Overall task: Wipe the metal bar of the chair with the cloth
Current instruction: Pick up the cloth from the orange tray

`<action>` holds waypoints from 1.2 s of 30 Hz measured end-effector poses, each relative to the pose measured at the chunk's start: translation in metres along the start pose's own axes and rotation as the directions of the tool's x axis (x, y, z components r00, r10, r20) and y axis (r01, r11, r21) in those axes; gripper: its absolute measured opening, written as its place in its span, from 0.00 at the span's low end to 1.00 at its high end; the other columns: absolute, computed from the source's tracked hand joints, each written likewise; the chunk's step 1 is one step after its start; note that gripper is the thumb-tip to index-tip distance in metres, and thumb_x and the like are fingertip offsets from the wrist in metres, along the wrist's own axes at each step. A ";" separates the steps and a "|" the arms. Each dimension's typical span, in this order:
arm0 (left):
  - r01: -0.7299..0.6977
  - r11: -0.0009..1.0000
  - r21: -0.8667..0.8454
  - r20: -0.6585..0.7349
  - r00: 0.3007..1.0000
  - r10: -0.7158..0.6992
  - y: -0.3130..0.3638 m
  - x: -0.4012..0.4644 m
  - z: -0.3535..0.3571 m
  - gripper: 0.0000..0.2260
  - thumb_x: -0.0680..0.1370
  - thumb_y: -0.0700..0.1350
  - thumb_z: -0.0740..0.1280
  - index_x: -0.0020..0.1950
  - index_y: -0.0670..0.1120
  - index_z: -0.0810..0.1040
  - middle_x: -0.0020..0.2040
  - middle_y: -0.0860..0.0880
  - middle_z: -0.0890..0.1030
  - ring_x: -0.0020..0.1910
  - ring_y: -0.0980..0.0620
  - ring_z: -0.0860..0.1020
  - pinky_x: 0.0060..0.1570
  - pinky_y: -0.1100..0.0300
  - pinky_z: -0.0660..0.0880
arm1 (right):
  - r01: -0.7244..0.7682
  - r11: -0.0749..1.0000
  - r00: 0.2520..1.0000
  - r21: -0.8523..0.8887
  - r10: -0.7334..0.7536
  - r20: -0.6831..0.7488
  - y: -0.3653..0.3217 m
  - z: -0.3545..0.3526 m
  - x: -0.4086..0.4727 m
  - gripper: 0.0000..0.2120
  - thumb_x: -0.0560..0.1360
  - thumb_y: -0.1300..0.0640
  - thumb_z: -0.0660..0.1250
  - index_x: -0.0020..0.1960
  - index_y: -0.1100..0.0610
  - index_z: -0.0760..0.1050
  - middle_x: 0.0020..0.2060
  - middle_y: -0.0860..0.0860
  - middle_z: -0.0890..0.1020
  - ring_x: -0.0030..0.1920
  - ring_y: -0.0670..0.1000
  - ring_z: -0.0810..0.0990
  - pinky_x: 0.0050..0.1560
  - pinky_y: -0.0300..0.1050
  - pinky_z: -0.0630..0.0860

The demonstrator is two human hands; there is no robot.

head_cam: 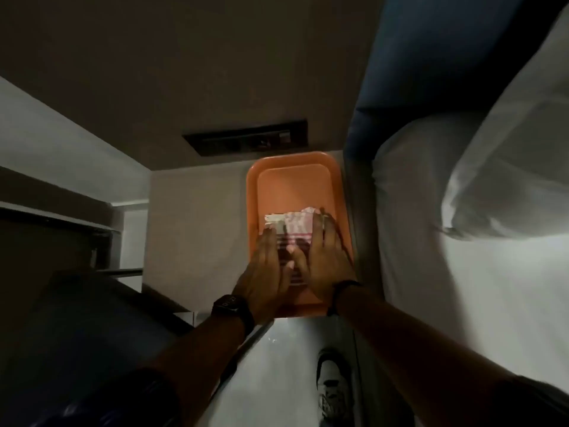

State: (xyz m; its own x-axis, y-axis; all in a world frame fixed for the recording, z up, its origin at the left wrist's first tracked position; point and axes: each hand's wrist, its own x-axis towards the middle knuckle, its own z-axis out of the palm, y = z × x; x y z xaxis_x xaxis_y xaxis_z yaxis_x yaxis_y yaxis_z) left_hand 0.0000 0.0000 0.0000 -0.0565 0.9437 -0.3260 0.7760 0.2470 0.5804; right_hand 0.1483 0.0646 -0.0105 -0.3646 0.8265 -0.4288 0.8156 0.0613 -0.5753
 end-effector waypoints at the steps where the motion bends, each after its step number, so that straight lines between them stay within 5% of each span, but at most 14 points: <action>1: 0.026 0.999 -0.022 0.002 1.000 -0.026 -0.006 0.006 0.009 0.33 0.85 0.54 0.55 0.85 0.43 0.44 0.86 0.42 0.51 0.85 0.45 0.51 0.82 0.45 0.56 | -0.028 0.999 0.999 -0.019 0.028 -0.019 0.003 0.009 0.007 0.43 0.87 0.37 0.57 0.89 0.55 0.38 0.90 0.57 0.47 0.91 0.61 0.51 0.91 0.62 0.56; 4: 0.108 0.994 -0.018 0.044 0.993 -0.107 -0.022 0.021 0.031 0.32 0.85 0.48 0.55 0.85 0.42 0.44 0.86 0.42 0.47 0.85 0.44 0.49 0.83 0.49 0.52 | -0.141 0.990 0.985 -0.013 0.139 -0.103 0.006 0.023 0.022 0.39 0.88 0.42 0.57 0.89 0.56 0.43 0.88 0.62 0.56 0.87 0.64 0.60 0.86 0.62 0.61; 6: 0.100 0.994 0.031 0.048 0.994 -0.102 -0.026 0.022 0.042 0.31 0.85 0.44 0.54 0.84 0.40 0.42 0.86 0.40 0.43 0.85 0.43 0.46 0.83 0.51 0.49 | -0.177 0.969 0.964 0.172 0.206 -0.167 0.002 0.029 0.028 0.38 0.88 0.48 0.62 0.89 0.57 0.46 0.85 0.62 0.62 0.83 0.64 0.66 0.84 0.60 0.65; 8: 0.086 0.994 0.066 0.048 0.995 -0.090 -0.028 0.020 0.044 0.32 0.84 0.41 0.54 0.84 0.39 0.41 0.86 0.39 0.41 0.85 0.43 0.44 0.83 0.52 0.46 | -0.191 0.857 0.940 0.479 0.299 -0.161 -0.003 0.026 0.030 0.38 0.85 0.53 0.70 0.88 0.59 0.55 0.81 0.61 0.73 0.79 0.61 0.75 0.81 0.52 0.71; 11: 0.027 1.000 0.004 0.037 0.999 -0.027 -0.023 0.013 0.037 0.32 0.83 0.37 0.54 0.84 0.39 0.43 0.86 0.39 0.46 0.85 0.44 0.47 0.83 0.47 0.53 | -0.160 0.627 0.959 0.762 0.283 -0.032 -0.007 0.024 0.025 0.16 0.83 0.55 0.74 0.70 0.59 0.82 0.61 0.56 0.91 0.60 0.52 0.90 0.62 0.45 0.86; 14: -0.159 0.986 -0.053 0.016 0.987 0.160 -0.013 -0.005 0.026 0.30 0.84 0.38 0.56 0.84 0.40 0.48 0.85 0.41 0.55 0.85 0.47 0.54 0.81 0.49 0.58 | -0.138 0.532 0.978 0.835 0.206 0.031 -0.019 0.022 -0.005 0.14 0.85 0.48 0.71 0.64 0.57 0.84 0.63 0.61 0.87 0.59 0.61 0.89 0.50 0.44 0.89; 16: -0.208 0.978 0.000 0.029 0.978 0.208 -0.011 -0.022 0.023 0.29 0.85 0.42 0.54 0.84 0.40 0.47 0.86 0.42 0.52 0.85 0.50 0.50 0.82 0.49 0.56 | -0.153 0.423 0.974 0.893 0.218 0.063 -0.026 0.024 -0.030 0.13 0.85 0.41 0.67 0.65 0.47 0.80 0.59 0.48 0.88 0.57 0.53 0.90 0.55 0.46 0.89; 18: -0.236 0.970 0.055 0.058 0.971 0.232 -0.008 -0.049 0.021 0.29 0.86 0.45 0.53 0.85 0.42 0.45 0.86 0.43 0.50 0.85 0.51 0.47 0.82 0.48 0.54 | -0.123 0.350 0.971 0.929 0.235 0.040 -0.036 0.031 -0.064 0.15 0.85 0.37 0.63 0.68 0.42 0.74 0.54 0.42 0.90 0.56 0.53 0.91 0.65 0.62 0.85; 22: -0.244 0.964 0.103 0.095 0.967 0.235 -0.006 -0.137 0.007 0.32 0.85 0.56 0.51 0.85 0.50 0.41 0.85 0.52 0.44 0.84 0.58 0.43 0.83 0.56 0.49 | 0.023 0.186 0.933 0.982 0.348 -0.088 -0.057 0.043 -0.156 0.24 0.81 0.36 0.62 0.75 0.41 0.70 0.73 0.50 0.82 0.74 0.57 0.82 0.79 0.67 0.78; 27: -0.337 0.865 0.372 0.183 0.940 0.288 -0.019 -0.267 -0.043 0.39 0.83 0.68 0.49 0.85 0.48 0.40 0.87 0.48 0.43 0.85 0.53 0.39 0.83 0.52 0.42 | 0.122 -0.040 0.907 0.992 0.410 -0.095 -0.079 0.056 -0.295 0.28 0.83 0.38 0.62 0.80 0.47 0.72 0.75 0.52 0.82 0.76 0.57 0.81 0.81 0.71 0.73; 33: -0.430 0.633 0.644 0.325 0.902 0.283 -0.009 -0.400 -0.127 0.42 0.82 0.70 0.47 0.85 0.43 0.42 0.86 0.42 0.44 0.85 0.44 0.41 0.83 0.45 0.45 | 0.181 -0.016 0.880 0.983 0.448 -0.155 -0.118 0.058 -0.451 0.37 0.80 0.29 0.62 0.82 0.49 0.70 0.77 0.56 0.80 0.77 0.61 0.80 0.80 0.72 0.74; 36: -0.461 0.570 0.680 0.369 0.887 0.276 -0.006 -0.455 -0.135 0.42 0.81 0.71 0.46 0.85 0.43 0.44 0.86 0.42 0.46 0.85 0.43 0.43 0.83 0.43 0.49 | 0.202 0.026 0.844 0.979 0.502 -0.188 -0.128 0.080 -0.508 0.30 0.82 0.29 0.62 0.78 0.44 0.74 0.74 0.52 0.83 0.74 0.57 0.83 0.77 0.70 0.77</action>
State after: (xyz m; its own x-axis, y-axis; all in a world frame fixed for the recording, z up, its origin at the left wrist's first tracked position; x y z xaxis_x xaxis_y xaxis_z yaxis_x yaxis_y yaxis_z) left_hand -0.0640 -0.4012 0.2453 0.3961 0.8244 -0.4043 0.8959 -0.4434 -0.0263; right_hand 0.1937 -0.4077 0.2253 0.1861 0.8336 -0.5201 -0.4920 -0.3791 -0.7837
